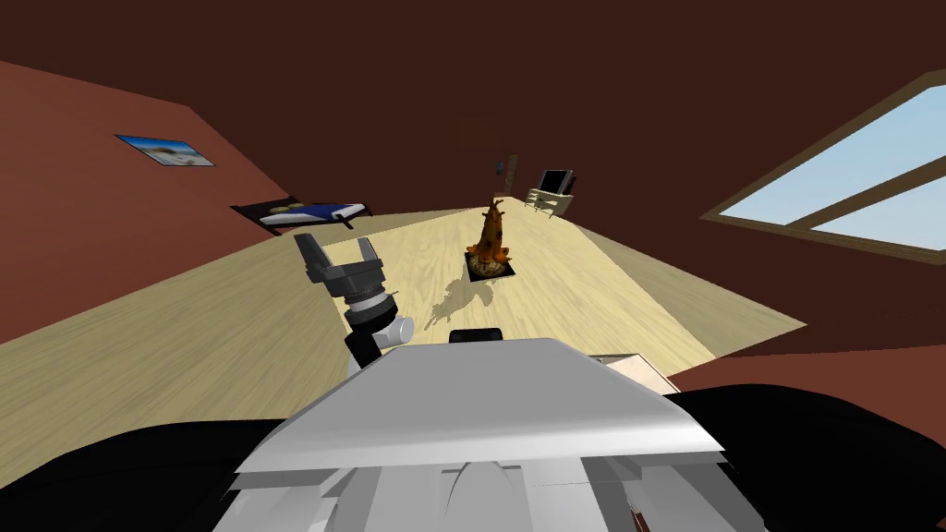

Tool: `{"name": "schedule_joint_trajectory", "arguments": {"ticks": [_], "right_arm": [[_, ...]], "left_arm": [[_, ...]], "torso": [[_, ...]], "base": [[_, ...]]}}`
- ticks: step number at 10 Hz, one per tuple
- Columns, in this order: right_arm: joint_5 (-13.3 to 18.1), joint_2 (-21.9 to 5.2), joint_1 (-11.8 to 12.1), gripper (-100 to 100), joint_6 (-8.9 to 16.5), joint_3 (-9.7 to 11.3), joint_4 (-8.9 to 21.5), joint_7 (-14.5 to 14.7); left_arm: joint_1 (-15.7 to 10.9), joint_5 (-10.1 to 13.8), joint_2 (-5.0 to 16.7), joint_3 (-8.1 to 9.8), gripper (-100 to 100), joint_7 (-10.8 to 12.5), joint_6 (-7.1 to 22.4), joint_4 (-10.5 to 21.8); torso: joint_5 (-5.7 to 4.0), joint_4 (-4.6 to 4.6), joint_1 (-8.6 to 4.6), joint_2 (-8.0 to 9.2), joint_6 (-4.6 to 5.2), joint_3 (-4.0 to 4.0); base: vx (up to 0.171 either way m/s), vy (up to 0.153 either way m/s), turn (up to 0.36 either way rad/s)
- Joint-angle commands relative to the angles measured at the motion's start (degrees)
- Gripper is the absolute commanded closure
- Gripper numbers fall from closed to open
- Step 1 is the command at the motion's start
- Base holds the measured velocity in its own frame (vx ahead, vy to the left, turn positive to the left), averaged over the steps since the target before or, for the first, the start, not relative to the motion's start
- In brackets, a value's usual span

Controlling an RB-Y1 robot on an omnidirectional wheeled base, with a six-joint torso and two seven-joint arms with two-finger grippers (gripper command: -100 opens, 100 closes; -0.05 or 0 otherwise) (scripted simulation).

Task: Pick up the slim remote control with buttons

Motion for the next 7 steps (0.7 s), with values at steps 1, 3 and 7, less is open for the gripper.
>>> {"name": "schedule_joint_trajectory", "arguments": {"ticks": [1, 3, 7], "right_arm": [[0.0, 0.0, 0.0, 0, 0.0, 0.0, 0.0, 0.0], [-0.2, -2.8, 2.0, 100, -2.2, -0.5, -1.1, -0.2], [-0.2, -2.9, 2.0, 0, -2.6, -0.6, -1.0, -0.2]], "left_arm": [[0.0, 0.0, 0.0, 0.0, 0, 0.0, 0.0, 0.0], [0.0, 0.0, 0.0, 0.0, 0, 0.0, 0.0, 0.0], [0.0, 0.0, 0.0, 0.0, 0, 0.0, 0.0, 0.0]], "torso": [[0.0, 0.0, 0.0, 0.0, 0.0, 0.0], [0.07, -0.04, 0.07, -0.12, 0.03, -0.07], [0.07, -0.03, 0.09, -0.09, 0.0, -0.06]], "base": [[0.0, 0.0, 0.0], [0.06, 0.036, -0.068], [0.023, 0.02, -0.011]]}}
